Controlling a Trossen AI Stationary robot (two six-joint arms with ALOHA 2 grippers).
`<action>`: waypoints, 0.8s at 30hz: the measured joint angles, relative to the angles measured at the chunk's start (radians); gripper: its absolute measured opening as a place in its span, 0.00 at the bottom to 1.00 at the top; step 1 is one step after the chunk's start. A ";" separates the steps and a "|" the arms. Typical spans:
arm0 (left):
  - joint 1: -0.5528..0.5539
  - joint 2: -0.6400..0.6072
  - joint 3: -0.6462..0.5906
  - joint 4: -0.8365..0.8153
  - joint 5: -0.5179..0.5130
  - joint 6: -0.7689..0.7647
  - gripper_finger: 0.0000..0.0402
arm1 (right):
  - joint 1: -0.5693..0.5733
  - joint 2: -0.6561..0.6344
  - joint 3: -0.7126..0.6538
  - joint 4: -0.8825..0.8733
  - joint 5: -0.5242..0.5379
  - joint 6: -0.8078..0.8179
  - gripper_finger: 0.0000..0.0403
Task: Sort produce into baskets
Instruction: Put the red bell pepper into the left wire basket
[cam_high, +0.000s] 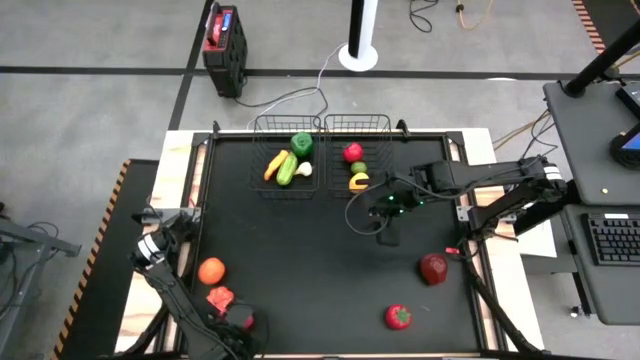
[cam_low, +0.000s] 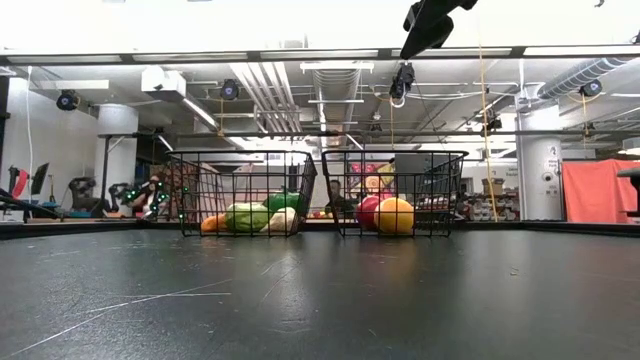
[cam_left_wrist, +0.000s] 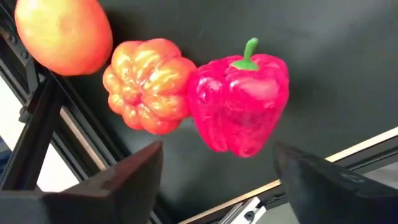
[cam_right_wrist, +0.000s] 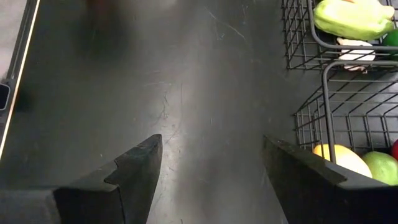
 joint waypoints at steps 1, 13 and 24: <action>0.000 0.000 0.000 0.003 0.001 0.002 0.74 | 0.000 0.000 0.000 0.000 0.000 0.000 0.66; -0.007 0.000 -0.056 0.102 -0.082 0.021 0.77 | 0.000 0.000 0.000 0.006 0.000 0.008 0.66; -0.008 0.001 -0.147 0.214 -0.089 0.007 0.76 | 0.000 0.000 0.000 0.006 0.000 0.008 0.66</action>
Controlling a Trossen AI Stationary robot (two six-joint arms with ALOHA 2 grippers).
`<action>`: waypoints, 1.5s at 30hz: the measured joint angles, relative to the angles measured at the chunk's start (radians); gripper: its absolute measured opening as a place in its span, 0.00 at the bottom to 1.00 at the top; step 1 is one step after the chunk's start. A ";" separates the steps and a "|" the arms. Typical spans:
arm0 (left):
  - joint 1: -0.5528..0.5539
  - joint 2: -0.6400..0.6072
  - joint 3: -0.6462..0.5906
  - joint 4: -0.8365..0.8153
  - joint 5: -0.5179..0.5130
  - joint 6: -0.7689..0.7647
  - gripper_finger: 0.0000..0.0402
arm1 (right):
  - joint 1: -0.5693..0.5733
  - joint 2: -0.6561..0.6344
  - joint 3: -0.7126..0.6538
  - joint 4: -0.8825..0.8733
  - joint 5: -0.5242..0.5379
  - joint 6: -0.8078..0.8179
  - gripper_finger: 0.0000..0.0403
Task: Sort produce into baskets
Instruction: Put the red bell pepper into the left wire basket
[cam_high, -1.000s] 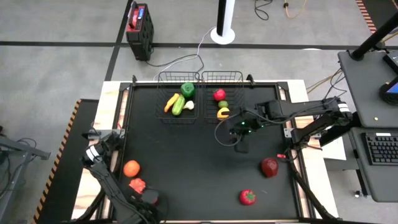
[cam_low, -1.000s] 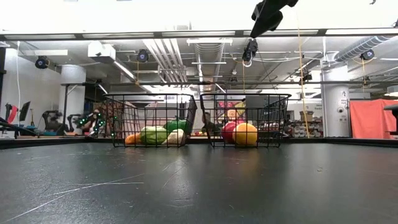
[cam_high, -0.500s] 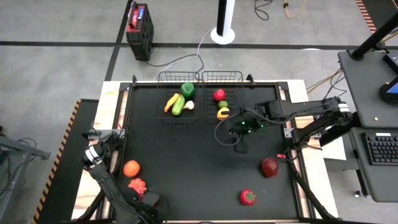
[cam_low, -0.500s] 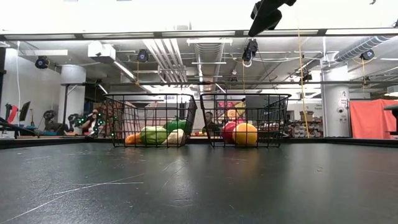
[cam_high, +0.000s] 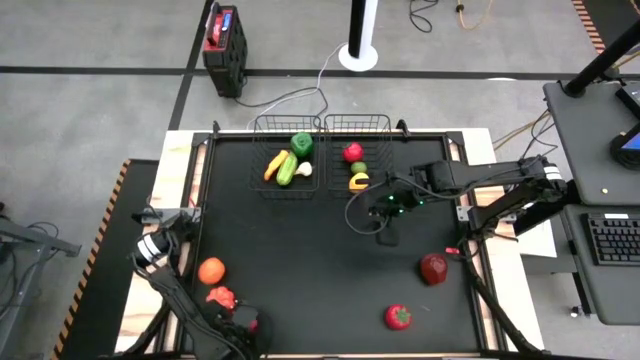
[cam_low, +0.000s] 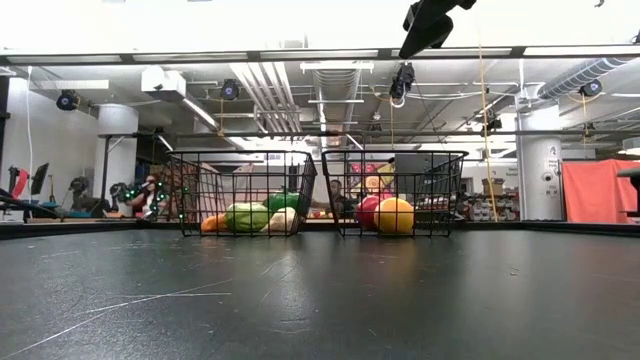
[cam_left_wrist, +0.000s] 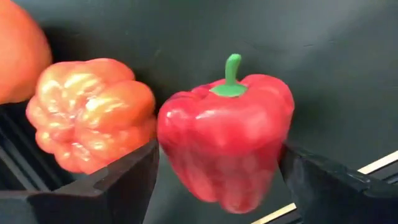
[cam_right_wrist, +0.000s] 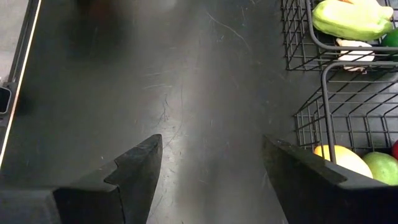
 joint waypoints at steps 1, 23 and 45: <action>0.000 0.000 -0.004 0.001 -0.003 0.000 0.76 | 0.000 0.000 0.000 0.000 0.000 0.000 0.66; 0.001 0.000 -0.045 0.046 -0.025 0.064 0.64 | 0.000 0.000 0.000 0.022 0.002 -0.002 0.66; 0.188 -0.029 0.420 -0.237 -0.922 0.710 0.64 | 0.000 0.000 0.000 0.017 -0.004 -0.031 0.66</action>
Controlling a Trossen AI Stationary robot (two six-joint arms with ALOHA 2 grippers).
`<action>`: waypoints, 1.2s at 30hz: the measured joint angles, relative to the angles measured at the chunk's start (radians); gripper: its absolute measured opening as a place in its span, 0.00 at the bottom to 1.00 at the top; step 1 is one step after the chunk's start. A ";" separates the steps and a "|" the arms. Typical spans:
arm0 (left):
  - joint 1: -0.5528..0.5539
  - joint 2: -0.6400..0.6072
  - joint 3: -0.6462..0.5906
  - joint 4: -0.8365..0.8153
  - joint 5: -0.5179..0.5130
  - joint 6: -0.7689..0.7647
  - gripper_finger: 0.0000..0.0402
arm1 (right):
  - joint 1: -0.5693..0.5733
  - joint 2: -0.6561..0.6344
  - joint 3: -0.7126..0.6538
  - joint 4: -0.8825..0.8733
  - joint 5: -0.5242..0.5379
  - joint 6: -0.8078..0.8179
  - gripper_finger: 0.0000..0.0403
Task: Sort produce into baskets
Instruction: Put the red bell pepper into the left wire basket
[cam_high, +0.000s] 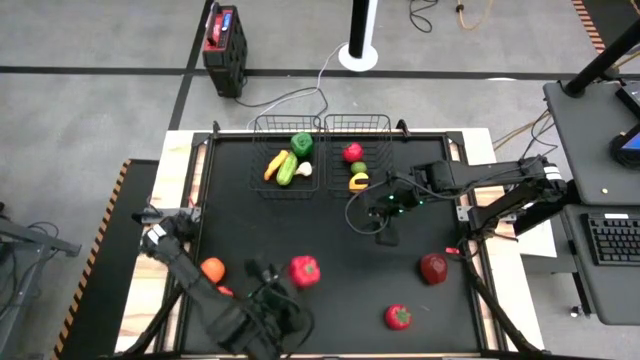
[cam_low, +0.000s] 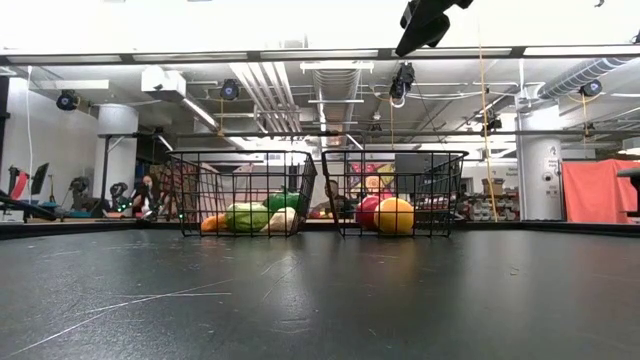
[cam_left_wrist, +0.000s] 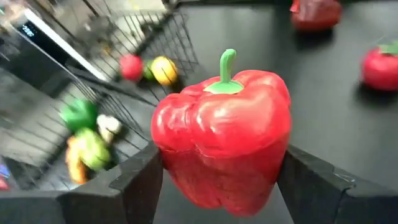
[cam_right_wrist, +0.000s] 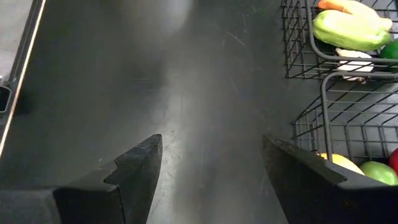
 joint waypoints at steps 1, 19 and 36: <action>0.021 -0.003 0.006 -0.001 -0.006 0.050 0.64 | 0.000 0.000 0.000 0.000 -0.003 0.000 0.66; 0.465 -0.274 -0.213 0.002 0.120 0.785 0.64 | 0.000 -0.036 0.000 -0.108 -0.001 0.003 0.66; 1.134 -0.366 -0.410 0.386 0.669 1.647 0.64 | 0.000 -0.047 0.000 -0.101 0.006 -0.008 0.66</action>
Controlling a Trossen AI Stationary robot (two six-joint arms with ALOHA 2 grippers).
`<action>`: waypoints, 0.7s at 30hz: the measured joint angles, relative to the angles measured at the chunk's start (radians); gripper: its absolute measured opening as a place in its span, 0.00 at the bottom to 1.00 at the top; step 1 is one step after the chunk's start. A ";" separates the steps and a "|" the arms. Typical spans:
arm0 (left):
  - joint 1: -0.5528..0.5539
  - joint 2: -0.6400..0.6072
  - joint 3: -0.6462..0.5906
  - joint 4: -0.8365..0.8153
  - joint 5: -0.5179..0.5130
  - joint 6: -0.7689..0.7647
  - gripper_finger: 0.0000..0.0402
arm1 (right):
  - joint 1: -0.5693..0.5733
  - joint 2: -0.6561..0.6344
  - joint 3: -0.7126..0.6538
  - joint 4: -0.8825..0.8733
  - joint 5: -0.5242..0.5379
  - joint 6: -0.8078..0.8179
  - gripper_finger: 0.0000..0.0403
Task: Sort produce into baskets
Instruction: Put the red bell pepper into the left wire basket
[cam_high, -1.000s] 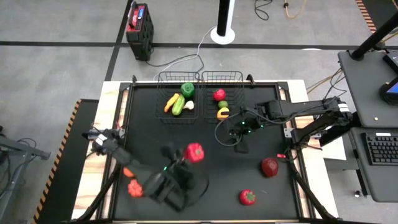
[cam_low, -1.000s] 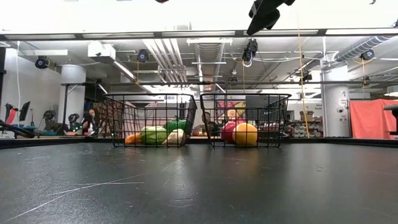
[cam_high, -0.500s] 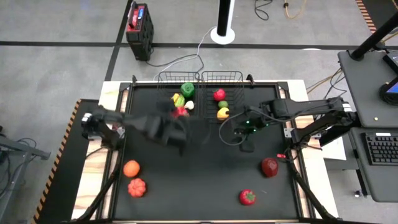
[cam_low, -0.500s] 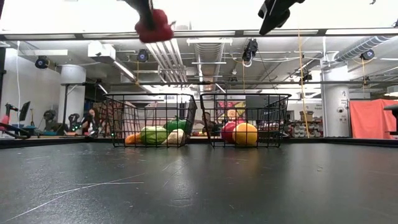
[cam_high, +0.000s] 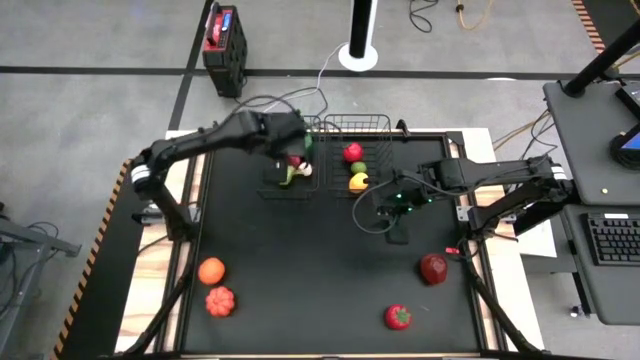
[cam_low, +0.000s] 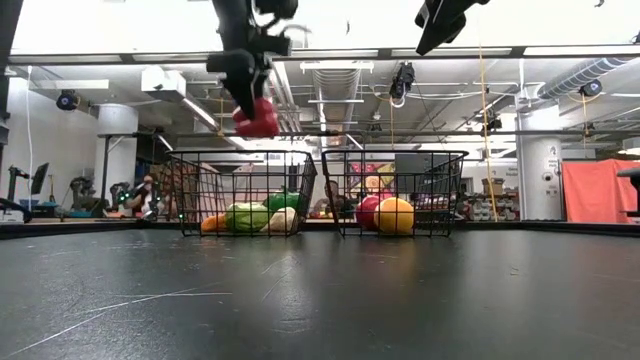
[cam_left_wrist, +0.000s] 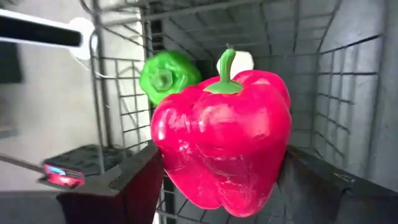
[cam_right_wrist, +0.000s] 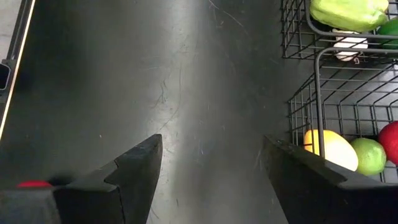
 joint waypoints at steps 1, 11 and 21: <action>0.021 0.011 0.002 0.004 0.026 0.012 0.64 | 0.000 0.000 0.000 0.000 0.000 0.000 0.66; 0.096 0.135 0.006 0.060 0.122 0.127 0.64 | 0.000 0.000 0.000 0.000 0.001 -0.009 0.66; 0.097 0.220 0.006 0.079 0.180 0.135 0.64 | 0.000 0.001 0.000 0.000 0.001 -0.015 0.66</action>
